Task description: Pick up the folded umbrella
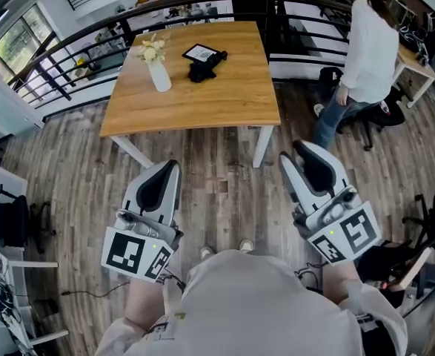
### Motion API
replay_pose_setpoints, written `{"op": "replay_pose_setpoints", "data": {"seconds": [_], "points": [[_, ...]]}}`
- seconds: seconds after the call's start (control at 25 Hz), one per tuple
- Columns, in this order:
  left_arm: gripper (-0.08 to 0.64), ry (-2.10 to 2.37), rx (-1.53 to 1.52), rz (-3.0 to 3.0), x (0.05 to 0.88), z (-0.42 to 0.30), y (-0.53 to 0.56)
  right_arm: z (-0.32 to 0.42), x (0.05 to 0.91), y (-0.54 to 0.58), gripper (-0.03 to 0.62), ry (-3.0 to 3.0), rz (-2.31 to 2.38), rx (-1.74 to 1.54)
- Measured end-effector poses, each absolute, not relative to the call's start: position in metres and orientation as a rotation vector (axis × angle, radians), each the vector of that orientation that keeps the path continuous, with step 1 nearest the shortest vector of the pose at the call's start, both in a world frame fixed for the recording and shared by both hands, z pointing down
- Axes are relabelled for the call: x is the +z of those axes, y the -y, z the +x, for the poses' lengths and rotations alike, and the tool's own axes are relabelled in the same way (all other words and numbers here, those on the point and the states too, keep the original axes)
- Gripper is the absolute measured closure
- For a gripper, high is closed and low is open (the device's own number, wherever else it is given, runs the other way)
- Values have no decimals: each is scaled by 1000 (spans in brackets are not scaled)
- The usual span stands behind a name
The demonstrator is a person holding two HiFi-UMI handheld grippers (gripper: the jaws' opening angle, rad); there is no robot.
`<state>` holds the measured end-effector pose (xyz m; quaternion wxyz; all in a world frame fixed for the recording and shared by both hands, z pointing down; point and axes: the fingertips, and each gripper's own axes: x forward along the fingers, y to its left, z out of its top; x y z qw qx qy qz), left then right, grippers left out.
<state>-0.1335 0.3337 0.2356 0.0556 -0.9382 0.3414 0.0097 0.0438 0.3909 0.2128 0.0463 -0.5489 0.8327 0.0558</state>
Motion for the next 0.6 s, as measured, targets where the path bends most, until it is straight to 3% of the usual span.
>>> {"op": "replay_pose_setpoints", "data": {"seconds": [0.04, 0.08, 0.6], "points": [[541, -1023, 49, -2852, 234, -129, -335, 45, 214, -390, 310, -2559, -1666, 168], [541, -1015, 57, -2851, 234, -125, -336, 46, 215, -389, 261, -2580, -1656, 169], [541, -1039, -3, -2872, 257, -87, -312, 73, 237, -371, 260, -2648, -1617, 163]]}}
